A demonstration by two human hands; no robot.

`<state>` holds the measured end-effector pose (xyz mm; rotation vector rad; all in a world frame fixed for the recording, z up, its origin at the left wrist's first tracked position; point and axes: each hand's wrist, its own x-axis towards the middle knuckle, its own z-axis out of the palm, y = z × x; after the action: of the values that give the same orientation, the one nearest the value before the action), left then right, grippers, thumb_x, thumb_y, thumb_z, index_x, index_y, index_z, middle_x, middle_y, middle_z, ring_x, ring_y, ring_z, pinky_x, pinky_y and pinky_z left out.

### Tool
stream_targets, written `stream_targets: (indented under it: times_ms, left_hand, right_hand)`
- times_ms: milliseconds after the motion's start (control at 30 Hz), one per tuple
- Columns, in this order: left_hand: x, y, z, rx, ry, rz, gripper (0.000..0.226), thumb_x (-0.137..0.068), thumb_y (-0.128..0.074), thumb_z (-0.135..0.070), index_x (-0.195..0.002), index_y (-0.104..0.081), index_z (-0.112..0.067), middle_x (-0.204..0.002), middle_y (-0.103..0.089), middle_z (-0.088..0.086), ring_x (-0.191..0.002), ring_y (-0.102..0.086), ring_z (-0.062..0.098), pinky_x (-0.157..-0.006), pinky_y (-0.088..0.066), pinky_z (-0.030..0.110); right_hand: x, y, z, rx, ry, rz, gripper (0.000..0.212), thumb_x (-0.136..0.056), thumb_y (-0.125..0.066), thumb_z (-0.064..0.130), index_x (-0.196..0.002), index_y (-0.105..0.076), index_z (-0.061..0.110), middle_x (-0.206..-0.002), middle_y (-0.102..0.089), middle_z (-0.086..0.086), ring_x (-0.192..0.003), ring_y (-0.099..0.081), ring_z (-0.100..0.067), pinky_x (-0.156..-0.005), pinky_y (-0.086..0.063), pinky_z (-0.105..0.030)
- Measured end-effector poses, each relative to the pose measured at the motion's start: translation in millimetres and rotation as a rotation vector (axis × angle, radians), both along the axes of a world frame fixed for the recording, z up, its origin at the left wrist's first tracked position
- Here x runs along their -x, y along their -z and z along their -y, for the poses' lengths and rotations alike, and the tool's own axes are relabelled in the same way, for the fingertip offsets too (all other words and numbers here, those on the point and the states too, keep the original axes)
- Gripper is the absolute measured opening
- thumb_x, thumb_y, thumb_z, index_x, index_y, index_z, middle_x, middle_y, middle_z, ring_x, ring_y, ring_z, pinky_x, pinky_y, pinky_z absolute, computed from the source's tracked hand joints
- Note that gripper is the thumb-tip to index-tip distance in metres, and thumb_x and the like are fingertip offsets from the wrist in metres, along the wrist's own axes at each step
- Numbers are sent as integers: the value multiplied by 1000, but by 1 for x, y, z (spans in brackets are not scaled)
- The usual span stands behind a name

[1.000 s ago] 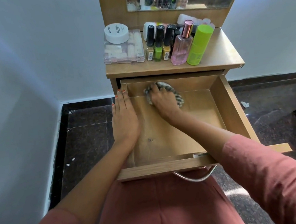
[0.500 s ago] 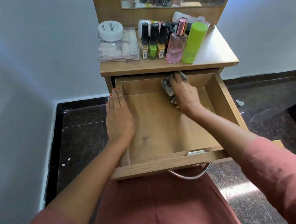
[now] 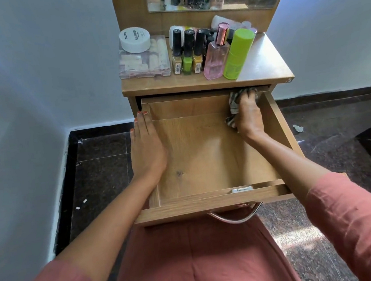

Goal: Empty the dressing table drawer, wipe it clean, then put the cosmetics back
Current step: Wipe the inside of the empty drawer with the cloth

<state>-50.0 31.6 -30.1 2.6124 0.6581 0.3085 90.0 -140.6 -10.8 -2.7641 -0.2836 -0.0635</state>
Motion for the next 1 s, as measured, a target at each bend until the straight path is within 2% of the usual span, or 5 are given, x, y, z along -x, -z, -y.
stream_targets:
  times_ms: [600,767,867,933,1000]
  left_hand:
    - [-5,-7,-4,-173,69,-109,56,-97,-29,-5,-145,-1,1,-155,1,18,-145,4,27,-117,2,36]
    - [-14,-20,2,-95,199,-48,41,-98,-35,-14,-136,-36,2,-148,-30,20,-140,-23,29,-119,-16,40]
    - [-14,-40,17,288,183,11,38,-100,-33,-26,-91,-61,-2,-92,-63,15,-88,-61,25,-80,-51,27]
    - [-14,-51,29,477,155,26,43,-100,-30,-32,-68,-51,-12,-62,-51,3,-55,-50,15,-46,-38,9]
    - [-13,-56,39,644,139,55,43,-99,-30,-38,-69,-51,-16,-62,-50,-5,-56,-48,5,-43,-34,5]
  right_hand:
    - [53,-15,-58,-503,-193,-207,31,-79,-59,-4,-109,-59,0,-113,-60,-17,-104,-56,-25,-82,-39,-19]
    - [62,-27,-41,-599,-96,-245,24,-79,-59,0,-103,-63,2,-105,-66,-13,-91,-57,-19,-82,-44,-28]
    - [66,-32,-35,-640,-46,-266,25,-78,-59,3,-103,-63,5,-104,-67,-11,-90,-58,-17,-86,-48,-31]
    - [69,-35,-34,-674,-35,-263,26,-78,-60,4,-104,-63,6,-105,-67,-11,-92,-60,-18,-86,-50,-33]
    - [73,-38,-33,-695,-36,-251,27,-78,-62,7,-106,-63,8,-105,-67,-10,-93,-61,-19,-86,-50,-33]
